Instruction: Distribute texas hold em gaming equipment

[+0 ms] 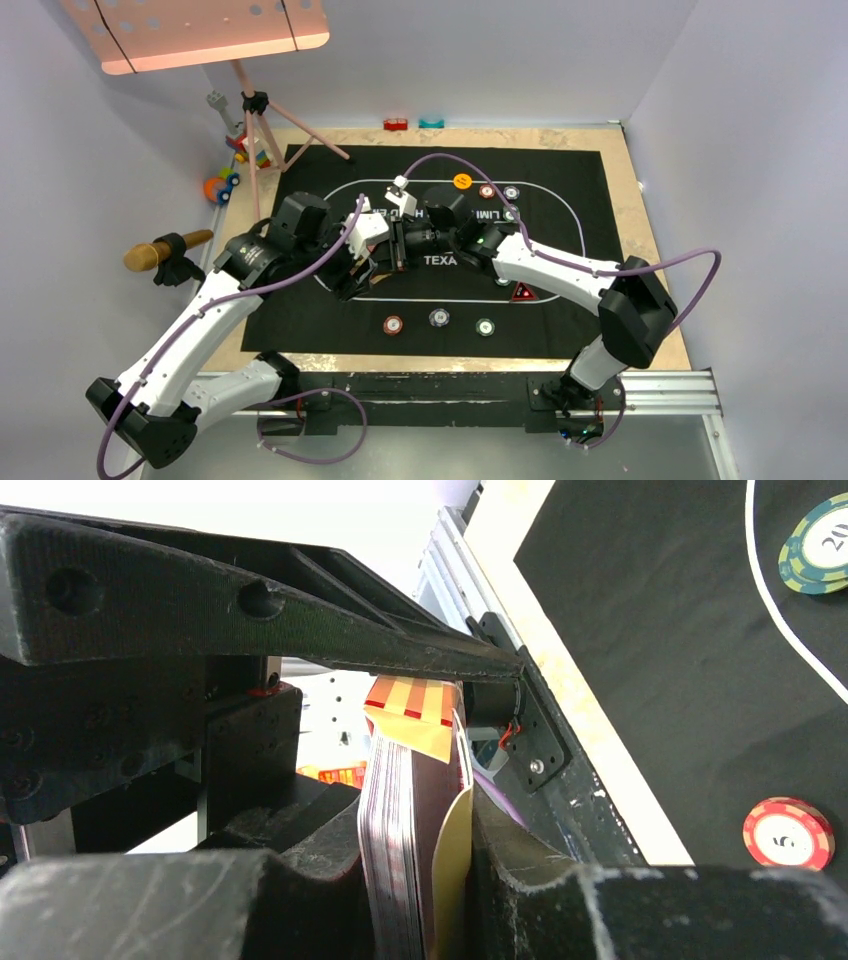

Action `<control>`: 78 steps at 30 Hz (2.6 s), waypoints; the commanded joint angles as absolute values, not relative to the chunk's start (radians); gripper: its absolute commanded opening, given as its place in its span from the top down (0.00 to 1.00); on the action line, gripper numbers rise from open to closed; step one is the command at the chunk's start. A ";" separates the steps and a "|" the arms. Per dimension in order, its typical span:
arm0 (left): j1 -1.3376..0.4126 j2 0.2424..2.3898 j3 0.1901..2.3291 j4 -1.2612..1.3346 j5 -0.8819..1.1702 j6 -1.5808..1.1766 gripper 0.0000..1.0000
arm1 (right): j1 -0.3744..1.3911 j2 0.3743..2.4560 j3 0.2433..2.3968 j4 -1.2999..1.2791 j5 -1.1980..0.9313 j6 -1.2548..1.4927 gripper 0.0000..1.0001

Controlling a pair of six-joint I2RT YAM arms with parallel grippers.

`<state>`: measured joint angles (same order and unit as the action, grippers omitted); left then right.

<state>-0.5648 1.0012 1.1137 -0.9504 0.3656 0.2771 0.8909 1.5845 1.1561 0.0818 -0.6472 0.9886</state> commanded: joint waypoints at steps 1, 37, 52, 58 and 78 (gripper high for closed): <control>-0.564 1.007 1.139 -0.806 0.368 0.267 0.62 | 0.919 1.577 1.155 0.172 -0.671 1.039 0.98; -0.573 0.903 1.070 -0.827 0.342 0.289 0.26 | 0.922 1.567 1.166 0.158 -0.638 1.017 0.98; -0.573 0.926 1.037 -0.806 0.335 0.275 0.64 | 0.919 1.564 1.160 0.156 -0.653 1.025 0.59; -0.573 0.908 1.014 -0.817 0.333 0.273 0.74 | 0.908 1.551 1.126 0.189 -0.659 1.043 0.60; -0.573 0.894 1.013 -0.841 0.327 0.309 0.00 | 0.901 1.534 1.071 0.239 -0.659 1.059 1.00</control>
<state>-0.5762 0.9085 1.0103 -0.8490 0.3511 0.2855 0.9039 1.5837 1.0706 0.1944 -0.6292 1.0557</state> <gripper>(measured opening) 0.959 0.258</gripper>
